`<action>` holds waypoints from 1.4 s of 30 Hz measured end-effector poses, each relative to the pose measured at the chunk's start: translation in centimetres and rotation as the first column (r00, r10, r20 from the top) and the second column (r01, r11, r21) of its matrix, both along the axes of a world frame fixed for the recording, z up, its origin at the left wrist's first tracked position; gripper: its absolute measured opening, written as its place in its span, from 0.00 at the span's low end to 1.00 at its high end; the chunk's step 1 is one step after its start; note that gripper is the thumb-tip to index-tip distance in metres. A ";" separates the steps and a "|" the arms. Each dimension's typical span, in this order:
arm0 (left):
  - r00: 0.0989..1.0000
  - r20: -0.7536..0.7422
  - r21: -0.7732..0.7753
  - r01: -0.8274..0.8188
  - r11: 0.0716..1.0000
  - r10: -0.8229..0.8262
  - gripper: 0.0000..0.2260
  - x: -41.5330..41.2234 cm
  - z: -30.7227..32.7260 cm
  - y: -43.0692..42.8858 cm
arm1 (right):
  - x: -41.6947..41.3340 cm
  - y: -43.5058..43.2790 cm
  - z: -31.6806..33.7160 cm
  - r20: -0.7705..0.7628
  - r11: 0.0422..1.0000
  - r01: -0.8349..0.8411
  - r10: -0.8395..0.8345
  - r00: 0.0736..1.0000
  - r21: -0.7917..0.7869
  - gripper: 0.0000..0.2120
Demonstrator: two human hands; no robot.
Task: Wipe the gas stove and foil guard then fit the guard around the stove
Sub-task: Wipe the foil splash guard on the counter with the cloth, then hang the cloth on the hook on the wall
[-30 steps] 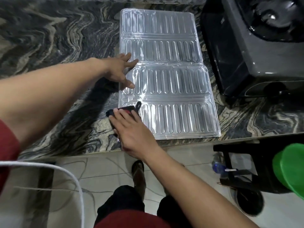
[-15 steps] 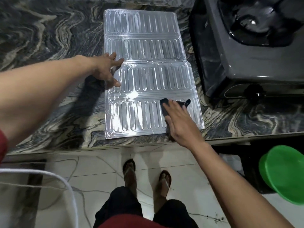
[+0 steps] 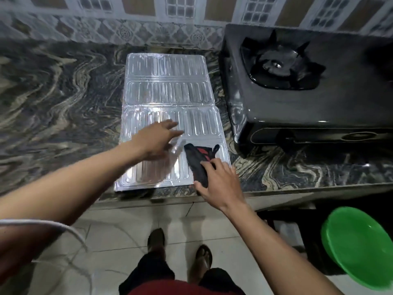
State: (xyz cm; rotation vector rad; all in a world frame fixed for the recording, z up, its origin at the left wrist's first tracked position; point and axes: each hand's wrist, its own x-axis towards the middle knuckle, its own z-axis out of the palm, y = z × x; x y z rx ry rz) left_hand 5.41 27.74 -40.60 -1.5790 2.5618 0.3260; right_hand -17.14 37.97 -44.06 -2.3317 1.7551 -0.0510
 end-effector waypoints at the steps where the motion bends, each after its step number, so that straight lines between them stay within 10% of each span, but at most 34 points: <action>1: 0.999 -0.042 0.046 0.013 0.999 -0.011 0.30 -1.2 -0.1 1.0 | 0.0 -0.3 0.3 0.052 1.000 0.015 -0.016 0.999 0.014 0.22; 13: 0.964 -0.248 0.027 -0.093 0.995 0.097 0.07 -6.8 1.5 3.4 | -3.3 -1.5 3.5 0.415 0.981 0.100 -0.162 0.895 0.168 0.07; 17: 0.834 -0.512 0.122 -0.166 0.979 0.205 0.02 -7.0 5.0 3.4 | -4.3 -1.4 6.0 0.536 0.981 0.101 -0.174 0.826 0.163 0.24; 23: 0.727 -0.657 0.069 -0.203 0.977 0.197 0.05 -7.4 12.7 2.9 | -5.3 -3.3 11.9 0.746 0.983 0.171 -0.160 0.646 0.063 0.03; 28: 0.566 -0.786 0.112 -0.262 0.959 0.247 0.07 -7.7 18.1 2.9 | -6.3 -4.4 17.6 0.843 0.995 0.101 -0.035 0.536 -0.023 0.16; 35: 0.445 -0.841 0.190 -0.289 0.938 0.307 0.11 -7.2 24.4 2.0 | -4.8 -5.6 22.7 0.676 0.963 -0.045 0.219 0.703 -0.265 0.36; 42: 0.517 -0.820 0.138 -0.239 0.961 0.246 0.10 -4.8 29.1 -0.5 | -2.9 -8.8 26.8 0.616 0.914 -0.058 0.315 0.722 -0.401 0.26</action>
